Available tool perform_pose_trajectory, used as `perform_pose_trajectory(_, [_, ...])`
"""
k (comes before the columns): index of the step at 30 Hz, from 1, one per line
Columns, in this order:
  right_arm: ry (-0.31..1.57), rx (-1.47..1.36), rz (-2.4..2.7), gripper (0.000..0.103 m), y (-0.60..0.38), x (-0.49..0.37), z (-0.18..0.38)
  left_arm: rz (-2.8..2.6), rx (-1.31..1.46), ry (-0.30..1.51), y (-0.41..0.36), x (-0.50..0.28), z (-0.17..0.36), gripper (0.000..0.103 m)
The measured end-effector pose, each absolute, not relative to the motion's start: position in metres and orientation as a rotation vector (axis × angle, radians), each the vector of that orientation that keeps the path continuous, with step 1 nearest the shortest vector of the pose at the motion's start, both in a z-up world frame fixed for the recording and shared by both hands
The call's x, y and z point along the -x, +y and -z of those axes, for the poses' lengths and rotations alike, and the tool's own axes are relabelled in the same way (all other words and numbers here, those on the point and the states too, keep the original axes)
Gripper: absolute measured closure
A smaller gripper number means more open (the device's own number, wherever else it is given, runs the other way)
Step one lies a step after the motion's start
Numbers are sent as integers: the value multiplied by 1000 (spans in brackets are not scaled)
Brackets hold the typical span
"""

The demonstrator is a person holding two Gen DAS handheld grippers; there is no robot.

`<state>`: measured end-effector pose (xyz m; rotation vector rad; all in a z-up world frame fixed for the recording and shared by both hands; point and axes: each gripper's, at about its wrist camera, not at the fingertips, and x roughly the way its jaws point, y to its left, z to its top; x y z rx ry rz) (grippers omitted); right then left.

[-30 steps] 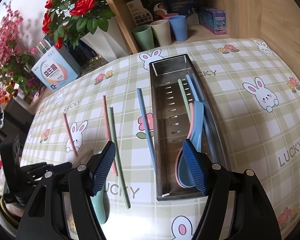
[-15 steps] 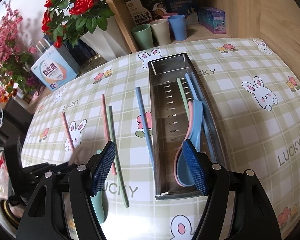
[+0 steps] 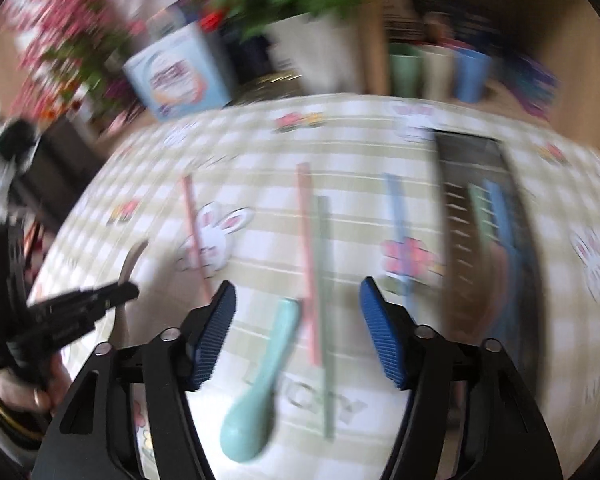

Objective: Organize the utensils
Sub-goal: 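Lift the cream spoon off the table with the left tool, then close the right tool on a pink chopstick and lift it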

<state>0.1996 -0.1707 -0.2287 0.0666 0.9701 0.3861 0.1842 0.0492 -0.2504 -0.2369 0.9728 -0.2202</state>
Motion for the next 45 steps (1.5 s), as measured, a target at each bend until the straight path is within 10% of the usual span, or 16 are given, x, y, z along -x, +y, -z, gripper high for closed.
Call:
perform_pose_trajectory(28, [1074,111,-476,94,-12,-301,284,134,394,941,121,-199,258,90])
perform_pose_trajectory(45, [1039,-218,-461,97,-84,-244,283,188,380,950,88,-188,250,90])
